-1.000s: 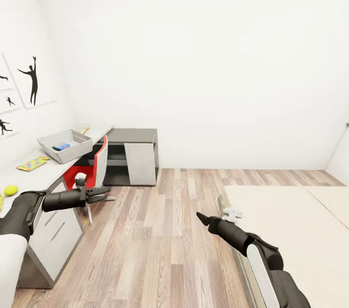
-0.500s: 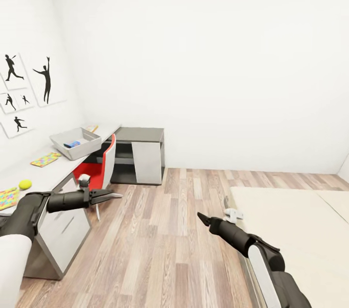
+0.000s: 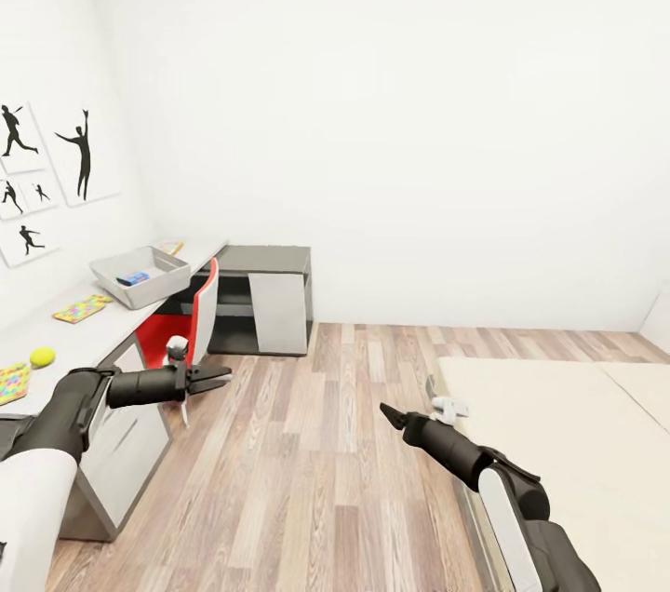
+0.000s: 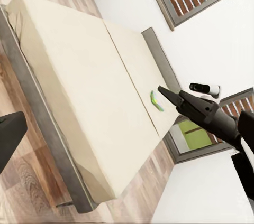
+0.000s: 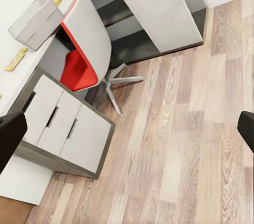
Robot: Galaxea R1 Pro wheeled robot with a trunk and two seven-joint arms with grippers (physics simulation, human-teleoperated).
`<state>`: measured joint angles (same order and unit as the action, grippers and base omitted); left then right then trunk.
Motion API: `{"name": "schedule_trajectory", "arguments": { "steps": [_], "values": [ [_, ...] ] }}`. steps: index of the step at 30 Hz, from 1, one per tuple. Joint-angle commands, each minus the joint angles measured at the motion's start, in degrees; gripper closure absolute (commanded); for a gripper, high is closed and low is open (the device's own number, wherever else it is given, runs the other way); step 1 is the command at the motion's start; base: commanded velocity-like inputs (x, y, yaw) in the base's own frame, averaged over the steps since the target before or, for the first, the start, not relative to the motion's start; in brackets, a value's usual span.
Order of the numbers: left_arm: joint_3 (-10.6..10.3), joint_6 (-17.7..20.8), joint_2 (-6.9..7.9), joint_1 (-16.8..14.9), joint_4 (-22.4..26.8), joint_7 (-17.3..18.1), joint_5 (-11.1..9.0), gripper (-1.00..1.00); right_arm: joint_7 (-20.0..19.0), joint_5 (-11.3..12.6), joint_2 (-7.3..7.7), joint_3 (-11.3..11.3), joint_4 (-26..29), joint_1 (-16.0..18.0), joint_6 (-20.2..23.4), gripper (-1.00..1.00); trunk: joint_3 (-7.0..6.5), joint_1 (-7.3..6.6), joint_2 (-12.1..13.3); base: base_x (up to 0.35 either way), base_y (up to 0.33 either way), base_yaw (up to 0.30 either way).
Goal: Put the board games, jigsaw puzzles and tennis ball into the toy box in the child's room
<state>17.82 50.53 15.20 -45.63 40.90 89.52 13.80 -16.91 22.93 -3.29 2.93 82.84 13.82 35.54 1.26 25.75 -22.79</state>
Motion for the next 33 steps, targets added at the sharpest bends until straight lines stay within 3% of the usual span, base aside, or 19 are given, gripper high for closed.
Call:
{"name": "schedule_trajectory", "arguments": {
  "steps": [1,9,33],
  "values": [
    [-0.09,0.58,-0.05,-0.06,0.05,0.48,0.58,-1.00,-0.23,0.08,-0.06,0.16,0.03,0.06,0.41,-1.00,0.09,0.03,-0.13,-0.041,0.025,-0.190],
    [-0.56,0.53,-0.23,-0.05,0.05,0.48,0.55,-1.00,-0.18,0.02,-0.23,-0.25,0.04,0.06,0.40,-1.00,-0.12,0.03,-0.13,-0.012,0.008,-0.124],
    [-0.60,0.53,-0.34,-0.07,0.05,0.48,0.53,-1.00,0.20,0.01,-0.39,-0.53,0.16,0.06,0.40,-1.00,-0.13,0.03,-0.13,-0.072,-0.007,-0.003]
  ]
}}
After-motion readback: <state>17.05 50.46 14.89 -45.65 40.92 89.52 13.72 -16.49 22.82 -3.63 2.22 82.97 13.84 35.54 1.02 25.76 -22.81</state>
